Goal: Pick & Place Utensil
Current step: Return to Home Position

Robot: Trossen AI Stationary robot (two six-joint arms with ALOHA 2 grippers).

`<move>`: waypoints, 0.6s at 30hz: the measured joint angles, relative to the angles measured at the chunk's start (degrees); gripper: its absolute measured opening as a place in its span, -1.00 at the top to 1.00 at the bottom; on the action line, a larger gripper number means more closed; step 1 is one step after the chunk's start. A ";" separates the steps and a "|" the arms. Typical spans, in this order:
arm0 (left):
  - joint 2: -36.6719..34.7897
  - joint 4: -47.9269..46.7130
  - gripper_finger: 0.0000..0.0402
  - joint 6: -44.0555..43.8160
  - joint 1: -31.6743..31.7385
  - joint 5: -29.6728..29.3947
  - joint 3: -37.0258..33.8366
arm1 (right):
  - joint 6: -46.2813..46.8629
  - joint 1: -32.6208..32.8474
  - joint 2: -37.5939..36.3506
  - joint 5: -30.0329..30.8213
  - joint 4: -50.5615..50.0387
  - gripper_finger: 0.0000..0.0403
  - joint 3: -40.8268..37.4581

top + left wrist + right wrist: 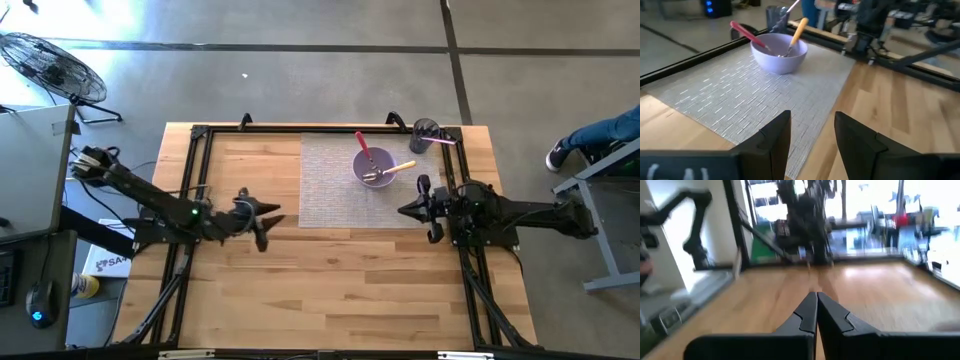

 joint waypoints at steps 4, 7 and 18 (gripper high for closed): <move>-8.56 -0.31 0.26 2.78 -0.07 2.04 -4.64 | 0.13 -0.31 0.05 0.79 -2.73 1.00 -0.10; -15.16 0.60 0.26 6.27 0.09 6.29 -7.35 | 1.82 -0.28 0.04 1.19 -2.09 0.98 -0.10; -24.06 0.15 0.26 13.00 14.00 26.00 -10.68 | 0.85 -0.27 0.18 12.65 -2.61 0.96 -0.10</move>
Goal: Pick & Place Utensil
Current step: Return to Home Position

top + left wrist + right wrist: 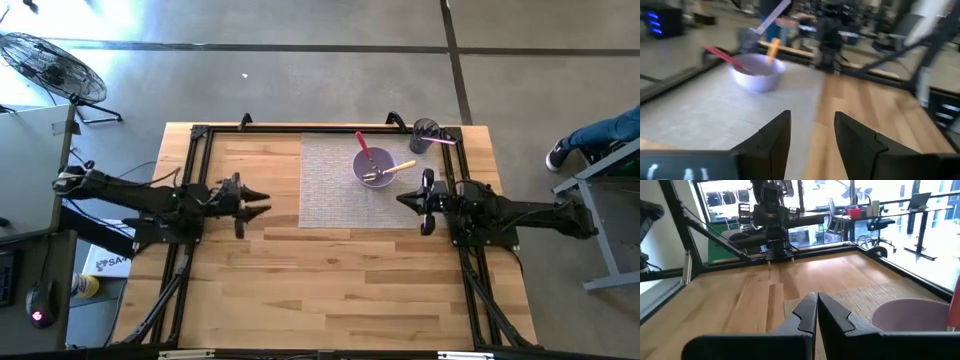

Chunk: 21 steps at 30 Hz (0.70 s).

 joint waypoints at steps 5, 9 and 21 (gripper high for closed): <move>-8.65 -5.91 0.26 3.93 0.60 -0.49 0.00 | 0.73 0.00 0.00 0.09 -0.21 0.97 0.00; -15.94 -5.87 0.26 4.73 0.62 -0.97 -2.01 | 0.48 0.00 0.00 0.11 -0.22 0.99 -0.01; -28.58 -2.98 0.26 9.82 0.62 2.13 -11.18 | 0.36 0.00 0.00 0.13 -0.20 0.96 -0.02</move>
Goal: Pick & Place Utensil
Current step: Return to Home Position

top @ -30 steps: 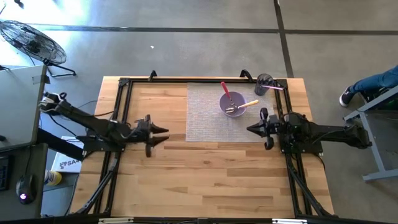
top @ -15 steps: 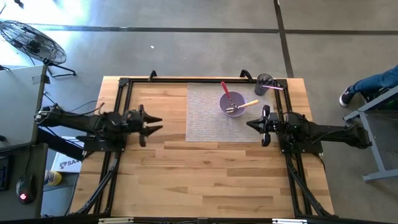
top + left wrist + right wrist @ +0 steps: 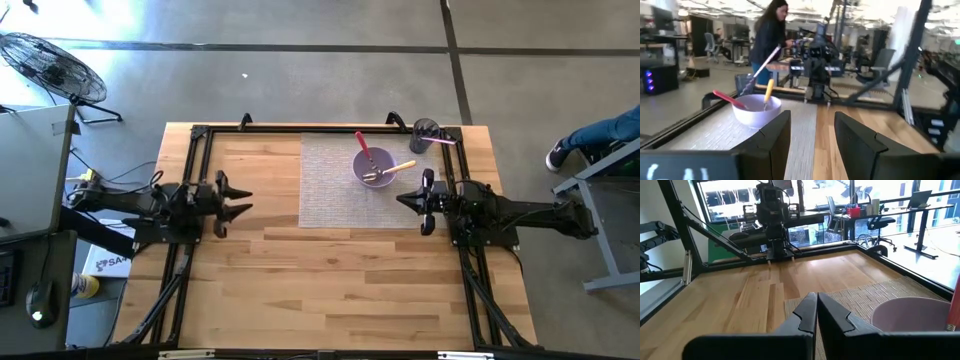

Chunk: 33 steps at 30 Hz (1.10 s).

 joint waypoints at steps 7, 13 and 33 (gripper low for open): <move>-4.53 -1.58 0.26 2.24 0.00 -0.45 -4.04 | 0.00 0.02 0.00 0.04 0.00 0.96 0.00; -4.80 -1.69 0.26 2.19 0.00 7.36 -4.08 | 0.00 0.02 0.00 0.04 0.00 0.99 -0.02; -4.62 -9.54 0.26 1.82 0.00 9.29 -4.01 | 0.00 0.02 0.00 0.04 0.00 0.96 -0.02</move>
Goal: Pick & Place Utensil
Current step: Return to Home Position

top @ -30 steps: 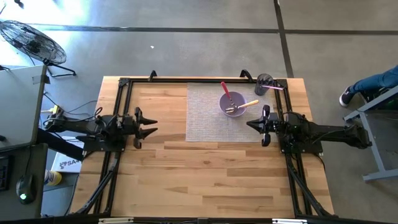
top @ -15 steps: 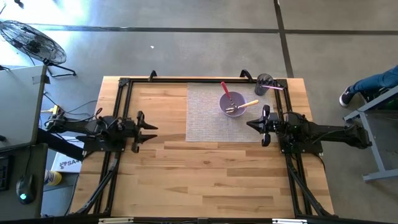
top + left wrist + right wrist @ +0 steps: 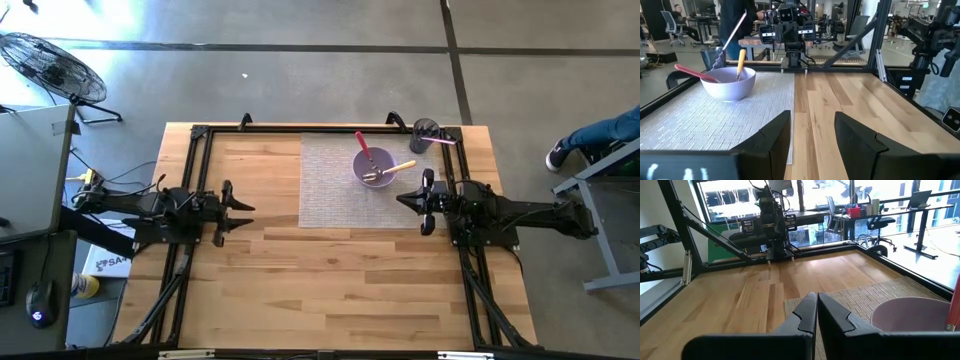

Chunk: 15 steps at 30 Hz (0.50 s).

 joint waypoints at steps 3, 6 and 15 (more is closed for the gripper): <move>0.00 -0.07 0.26 0.00 0.00 0.00 -0.02 | 0.00 -0.02 0.00 0.00 0.00 0.98 0.00; 0.00 -0.07 0.26 0.00 0.00 0.00 -0.02 | 0.00 0.00 0.00 0.00 0.00 0.99 -0.02; 0.00 -0.07 0.26 0.00 0.00 -0.02 -0.02 | 0.00 0.00 0.00 -0.02 0.00 0.96 -0.02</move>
